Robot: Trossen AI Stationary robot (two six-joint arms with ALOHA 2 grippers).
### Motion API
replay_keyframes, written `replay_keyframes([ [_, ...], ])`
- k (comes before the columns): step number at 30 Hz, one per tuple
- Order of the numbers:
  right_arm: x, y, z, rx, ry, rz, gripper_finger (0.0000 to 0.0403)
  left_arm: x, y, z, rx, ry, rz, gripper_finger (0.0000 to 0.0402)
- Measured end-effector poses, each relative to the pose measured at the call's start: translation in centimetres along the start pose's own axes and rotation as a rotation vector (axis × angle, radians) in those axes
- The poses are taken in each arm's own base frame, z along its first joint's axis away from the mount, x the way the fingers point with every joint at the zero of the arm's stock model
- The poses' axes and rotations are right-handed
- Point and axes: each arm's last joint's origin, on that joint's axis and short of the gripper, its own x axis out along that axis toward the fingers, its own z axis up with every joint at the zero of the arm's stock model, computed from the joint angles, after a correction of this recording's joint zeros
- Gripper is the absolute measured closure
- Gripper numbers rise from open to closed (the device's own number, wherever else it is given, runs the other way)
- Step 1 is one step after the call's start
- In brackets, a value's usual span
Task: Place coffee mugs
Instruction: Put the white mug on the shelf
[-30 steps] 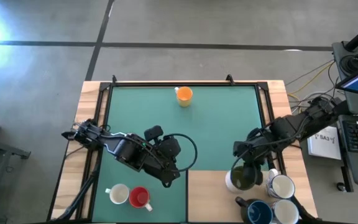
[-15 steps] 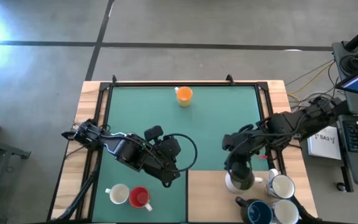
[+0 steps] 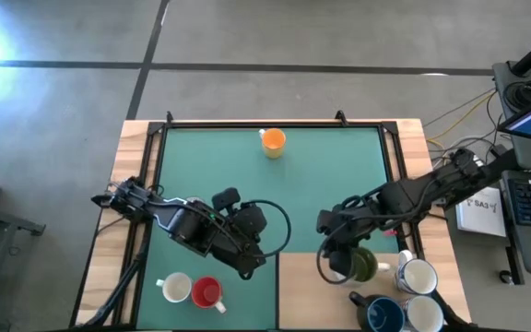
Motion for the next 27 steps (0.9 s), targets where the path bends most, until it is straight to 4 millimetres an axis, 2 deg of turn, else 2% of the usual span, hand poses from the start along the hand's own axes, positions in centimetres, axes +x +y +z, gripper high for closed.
replay_keyframes([
  [13,0.4,-0.4,-1.2,0.057,0.126,-0.072,0.0314,0.0,0.1,-0.2,0.023,0.021,0.008,0.0331],
  [27,0.6,-0.1,-2.0,0.065,0.238,-0.028,0.0314,0.0,0.2,-0.3,0.03,0.029,0.014,0.0331],
])
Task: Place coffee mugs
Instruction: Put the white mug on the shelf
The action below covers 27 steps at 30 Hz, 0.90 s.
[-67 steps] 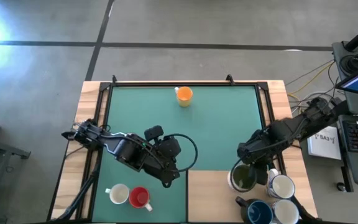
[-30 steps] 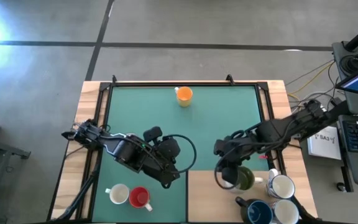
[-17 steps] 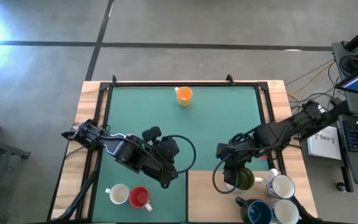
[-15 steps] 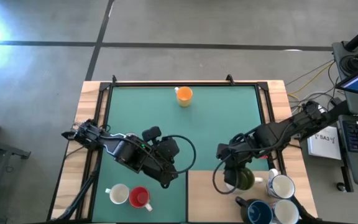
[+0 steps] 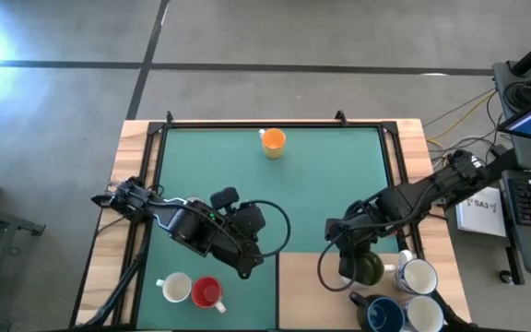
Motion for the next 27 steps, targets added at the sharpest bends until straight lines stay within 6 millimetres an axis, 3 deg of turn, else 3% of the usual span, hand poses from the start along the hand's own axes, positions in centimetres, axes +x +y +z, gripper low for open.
replay_keyframes([
  [27,-0.08,0.0,-0.62,-0.013,0.139,0.079,0.0314,0.0,0.04,-0.04,0.004,0.004,0.004,0.0331],
])
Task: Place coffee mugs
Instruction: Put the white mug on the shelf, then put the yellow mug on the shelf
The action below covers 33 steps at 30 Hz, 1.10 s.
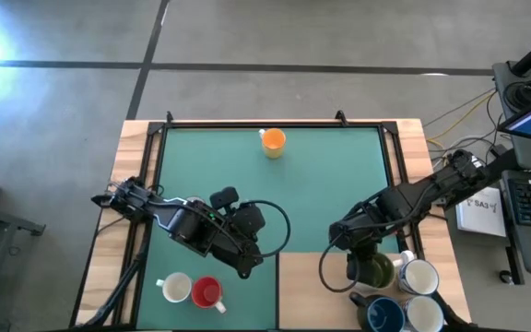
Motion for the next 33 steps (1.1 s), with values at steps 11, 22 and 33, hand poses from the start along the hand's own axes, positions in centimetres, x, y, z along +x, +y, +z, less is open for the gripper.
replay_keyframes([
  [11,-0.1,-0.3,-0.5,0.012,0.052,-0.011,0.0314,0.0,0.0,0.0,0.0,0.0,0.0,0.0331],
  [22,-3.0,0.7,0.0,-0.121,-0.193,-0.091,0.0314,0.0,0.1,-0.1,0.006,0.007,0.007,0.0331],
  [33,-5.1,-2.5,3.4,-0.013,-0.453,-0.319,0.0314,-0.4,0.4,-0.4,0.079,0.058,-0.025,0.0331],
])
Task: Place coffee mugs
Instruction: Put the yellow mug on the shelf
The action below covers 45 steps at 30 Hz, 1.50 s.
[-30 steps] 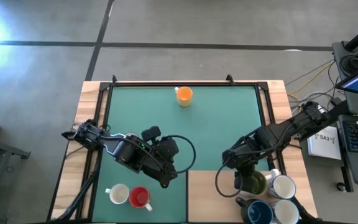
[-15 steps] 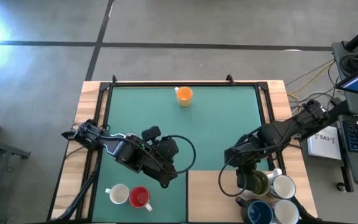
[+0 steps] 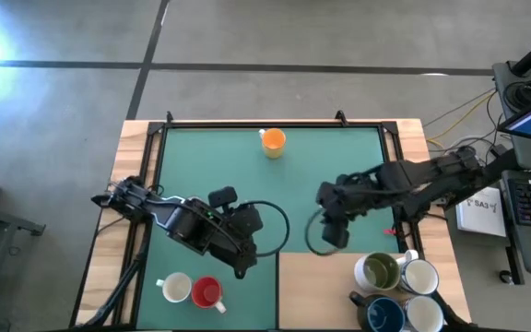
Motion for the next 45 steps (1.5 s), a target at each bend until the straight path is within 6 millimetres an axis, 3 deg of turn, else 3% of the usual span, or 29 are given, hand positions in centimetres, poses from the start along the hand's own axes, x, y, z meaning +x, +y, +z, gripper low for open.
replay_keyframes([
  [10,4.0,-1.8,2.7,-0.009,0.067,0.025,0.0314,-0.5,0.8,-1.1,0.117,0.044,-0.023,0.0331],
  [21,6.9,-3.1,4.6,-0.01,0.083,0.0,0.0314,1.1,5.6,-6.2,0.052,0.169,0.11,0.0331],
  [31,8.8,-8.1,8.7,0.041,-0.081,-0.109,0.0314,2.9,11.1,-7.8,-0.104,0.098,0.234,0.0331],
  [39,10.8,-11.9,10.7,-0.122,-0.09,-0.183,0.0314,1.8,14.8,-7.6,-0.224,0.058,0.271,0.0331],
  [45,12.7,-16.0,12.3,-0.066,-0.106,-0.228,0.0314,0.9,16.7,-7.6,-0.241,0.015,0.326,0.0331],
])
